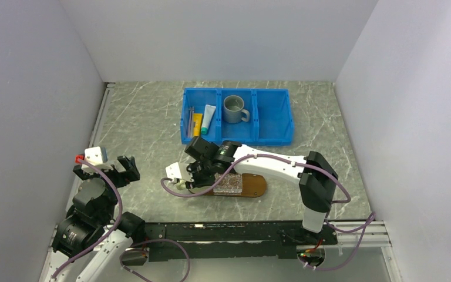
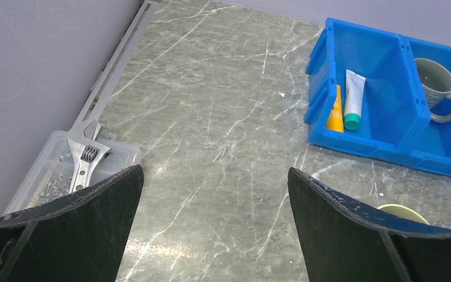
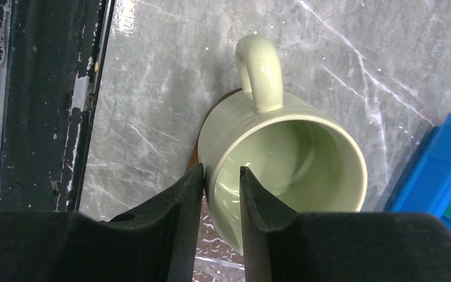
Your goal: Prepare toiletry sets of a toothbrush and toothpaste on the tray
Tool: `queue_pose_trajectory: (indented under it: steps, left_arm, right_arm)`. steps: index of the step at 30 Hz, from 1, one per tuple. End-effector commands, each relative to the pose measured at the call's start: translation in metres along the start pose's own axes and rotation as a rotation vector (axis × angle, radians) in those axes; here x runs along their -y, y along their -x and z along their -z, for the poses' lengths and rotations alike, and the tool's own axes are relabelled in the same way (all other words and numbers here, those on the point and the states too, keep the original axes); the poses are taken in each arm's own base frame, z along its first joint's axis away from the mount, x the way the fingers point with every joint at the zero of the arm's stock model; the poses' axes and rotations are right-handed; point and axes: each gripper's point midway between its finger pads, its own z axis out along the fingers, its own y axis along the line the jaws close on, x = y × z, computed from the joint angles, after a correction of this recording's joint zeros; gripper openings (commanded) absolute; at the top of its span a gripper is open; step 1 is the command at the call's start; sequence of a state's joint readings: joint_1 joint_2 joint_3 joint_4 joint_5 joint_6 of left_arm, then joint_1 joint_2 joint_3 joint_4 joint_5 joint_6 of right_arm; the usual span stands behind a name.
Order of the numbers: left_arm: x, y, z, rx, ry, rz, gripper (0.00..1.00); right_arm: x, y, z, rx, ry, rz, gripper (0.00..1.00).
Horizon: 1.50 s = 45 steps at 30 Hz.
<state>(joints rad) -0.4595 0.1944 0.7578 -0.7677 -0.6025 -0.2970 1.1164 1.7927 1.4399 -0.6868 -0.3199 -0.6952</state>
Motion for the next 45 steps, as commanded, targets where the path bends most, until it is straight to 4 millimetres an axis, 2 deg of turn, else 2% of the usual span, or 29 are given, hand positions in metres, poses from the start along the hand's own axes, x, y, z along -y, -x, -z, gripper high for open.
queue_pose_trajectory:
  steps: [1,15,18,25,32,37,45]
  left_arm:
    - [0.004,0.009,-0.003,0.023,-0.01,0.002,0.99]
    - [0.005,0.008,-0.003,0.019,-0.012,0.0,0.99]
    - [0.005,0.008,-0.004,0.02,-0.013,0.0,0.99]
    - [0.006,0.008,-0.004,0.017,-0.017,-0.001,0.99]
    - [0.007,0.007,-0.004,0.013,-0.017,-0.004,0.99]
    - [0.007,0.007,-0.005,0.008,-0.014,-0.009,0.99]
    - [0.008,0.006,-0.006,0.005,-0.019,-0.012,0.99]
  right_arm:
    - [0.017,0.03,0.028,0.087,-0.088,0.034,0.32]
    - [0.031,0.04,0.063,0.109,-0.188,0.041,0.34]
    - [0.041,0.041,0.076,0.118,-0.242,0.023,0.35]
    - [0.081,0.036,0.116,0.155,-0.404,-0.072,0.36]
    - [0.13,0.013,0.144,0.111,-0.539,-0.224,0.38]
    - [0.163,-0.013,0.16,0.104,-0.621,-0.293,0.39]
    - [0.202,-0.057,0.158,0.058,-0.651,-0.327,0.4]
